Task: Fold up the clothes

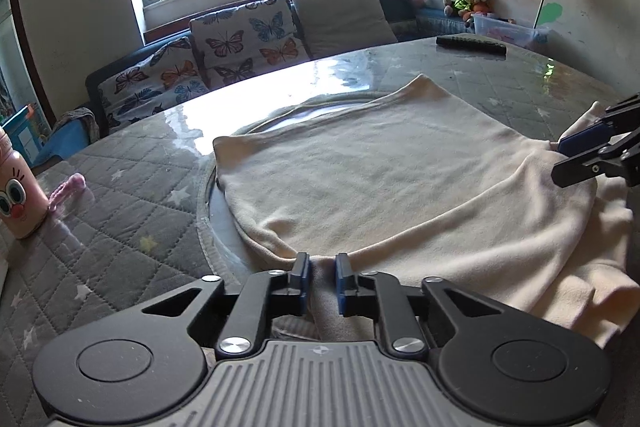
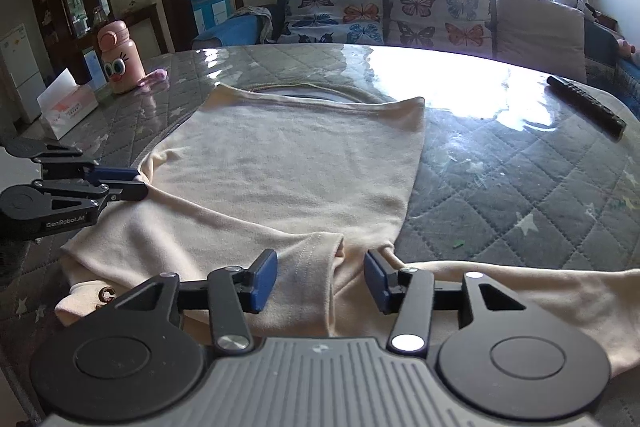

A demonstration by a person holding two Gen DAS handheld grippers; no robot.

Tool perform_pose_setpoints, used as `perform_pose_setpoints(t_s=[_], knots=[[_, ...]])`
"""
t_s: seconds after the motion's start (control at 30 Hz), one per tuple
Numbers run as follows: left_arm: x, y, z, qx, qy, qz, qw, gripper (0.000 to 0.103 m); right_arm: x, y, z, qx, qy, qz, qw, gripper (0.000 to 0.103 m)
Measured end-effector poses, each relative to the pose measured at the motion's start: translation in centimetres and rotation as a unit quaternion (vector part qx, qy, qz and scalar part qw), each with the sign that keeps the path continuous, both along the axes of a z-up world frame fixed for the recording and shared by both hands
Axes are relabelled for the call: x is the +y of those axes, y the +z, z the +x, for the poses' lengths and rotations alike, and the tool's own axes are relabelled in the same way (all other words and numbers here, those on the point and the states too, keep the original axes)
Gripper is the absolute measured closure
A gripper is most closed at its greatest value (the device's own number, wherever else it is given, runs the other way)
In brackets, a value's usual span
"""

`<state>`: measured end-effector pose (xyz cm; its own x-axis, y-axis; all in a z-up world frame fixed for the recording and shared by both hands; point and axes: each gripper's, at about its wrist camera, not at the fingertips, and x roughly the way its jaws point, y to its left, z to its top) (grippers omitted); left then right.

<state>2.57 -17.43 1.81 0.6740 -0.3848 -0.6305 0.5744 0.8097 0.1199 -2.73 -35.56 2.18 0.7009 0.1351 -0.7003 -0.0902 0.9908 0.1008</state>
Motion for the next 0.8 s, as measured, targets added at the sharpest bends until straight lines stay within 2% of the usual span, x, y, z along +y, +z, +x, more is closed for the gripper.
perform_pose_setpoints(t_s=[0.2,0.4,0.53,0.6,0.7,0.8], knots=[[1.5,1.1,0.0,0.011,0.02,-0.041,0.9989,0.091,-2.3,0.2,-1.6,-0.006,-0.046,0.03,0.998,0.049],[3.2,1.6,0.9,0.033,0.049,-0.064,0.9962,0.091,-4.6,-1.0,-2.5,0.009,-0.09,0.047,0.995,0.049],[3.6,0.9,1.5,0.048,0.06,-0.057,0.9954,0.091,-4.7,-1.7,-2.6,0.011,-0.092,0.033,0.995,0.049],[3.7,0.7,1.5,0.053,0.067,-0.05,0.9951,0.087,-4.5,-1.8,-2.5,0.012,-0.09,0.024,0.996,0.05],[3.8,1.4,0.3,0.033,0.057,-0.039,0.9971,0.086,-4.3,-1.2,-2.5,0.008,-0.087,0.018,0.996,0.052],[4.2,2.4,-1.6,0.016,0.021,-0.034,0.999,0.086,-3.6,0.0,-2.7,-0.01,-0.07,0.017,0.997,0.053]])
